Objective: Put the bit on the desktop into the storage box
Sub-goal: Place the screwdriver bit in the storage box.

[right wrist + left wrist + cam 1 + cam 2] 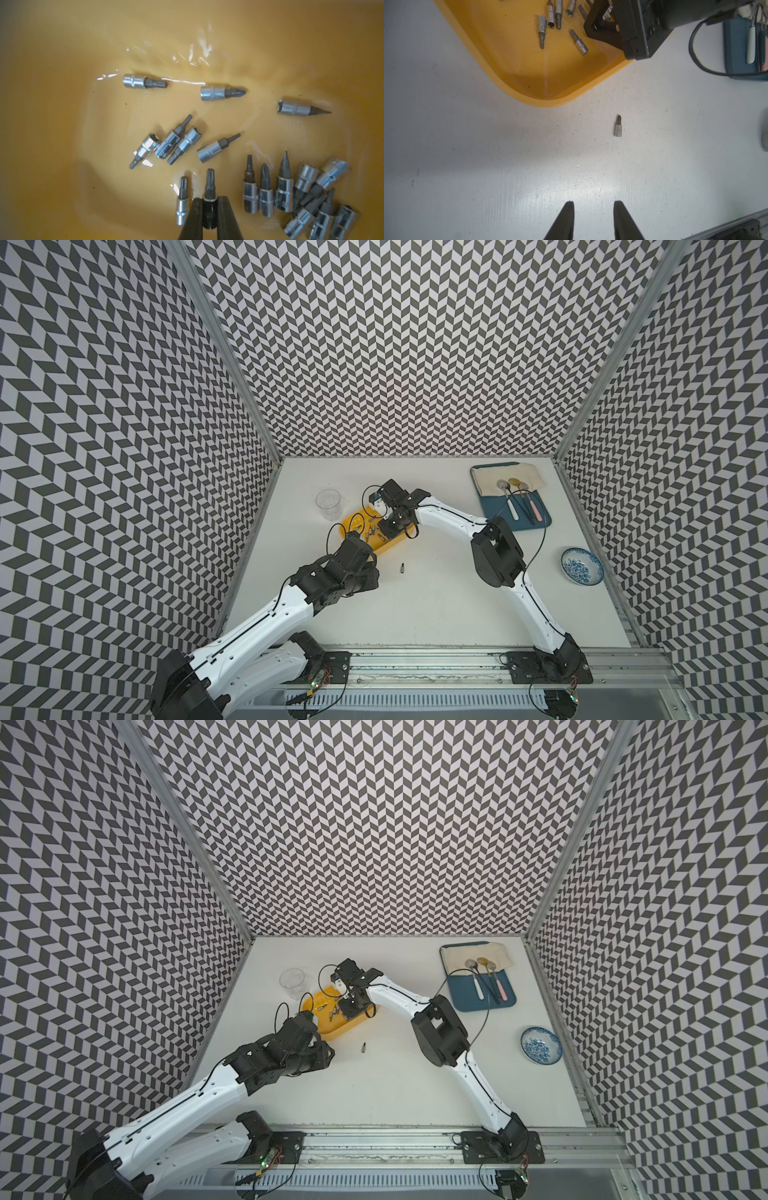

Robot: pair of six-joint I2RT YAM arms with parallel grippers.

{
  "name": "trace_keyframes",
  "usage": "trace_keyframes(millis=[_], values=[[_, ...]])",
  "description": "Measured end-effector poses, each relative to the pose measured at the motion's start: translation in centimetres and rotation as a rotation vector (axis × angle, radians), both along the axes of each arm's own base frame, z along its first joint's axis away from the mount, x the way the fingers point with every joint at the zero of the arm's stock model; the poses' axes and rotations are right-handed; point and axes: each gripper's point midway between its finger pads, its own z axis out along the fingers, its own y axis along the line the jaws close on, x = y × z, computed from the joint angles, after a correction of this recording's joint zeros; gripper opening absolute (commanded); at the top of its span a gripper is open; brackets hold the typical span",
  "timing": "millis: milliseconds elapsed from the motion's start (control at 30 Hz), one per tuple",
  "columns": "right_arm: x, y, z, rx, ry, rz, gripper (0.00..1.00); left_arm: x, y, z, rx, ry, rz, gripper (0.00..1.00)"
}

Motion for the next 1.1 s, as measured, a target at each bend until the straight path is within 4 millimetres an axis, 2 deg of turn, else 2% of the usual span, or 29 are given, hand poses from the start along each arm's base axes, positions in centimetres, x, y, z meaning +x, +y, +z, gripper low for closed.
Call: trace_keyframes(millis=[267, 467, 833, 933, 1033, 1100], values=[[0.3, 0.1, 0.3, 0.0, -0.014, 0.001, 0.17, -0.1, -0.1, -0.3, 0.009, 0.007, -0.004, 0.36], [0.5, 0.1, 0.5, -0.002, -0.024, 0.0, 0.32, -0.2, -0.2, -0.4, 0.009, 0.011, -0.005, 0.36], [1.2, -0.2, 1.3, 0.016, -0.025, -0.029, 0.35, -0.1, -1.0, -1.1, 0.019, 0.025, -0.019, 0.36], [1.7, -0.8, 2.9, 0.058, -0.003, -0.054, 0.38, 0.1, -1.5, -2.0, 0.041, 0.042, -0.038, 0.36], [2.9, -2.7, 6.5, 0.117, -0.015, -0.105, 0.41, 0.2, -1.8, -3.1, 0.077, 0.066, -0.059, 0.36], [3.9, -4.9, 9.8, 0.154, -0.045, -0.151, 0.43, 0.4, -2.0, -3.8, 0.104, 0.081, -0.075, 0.36]])
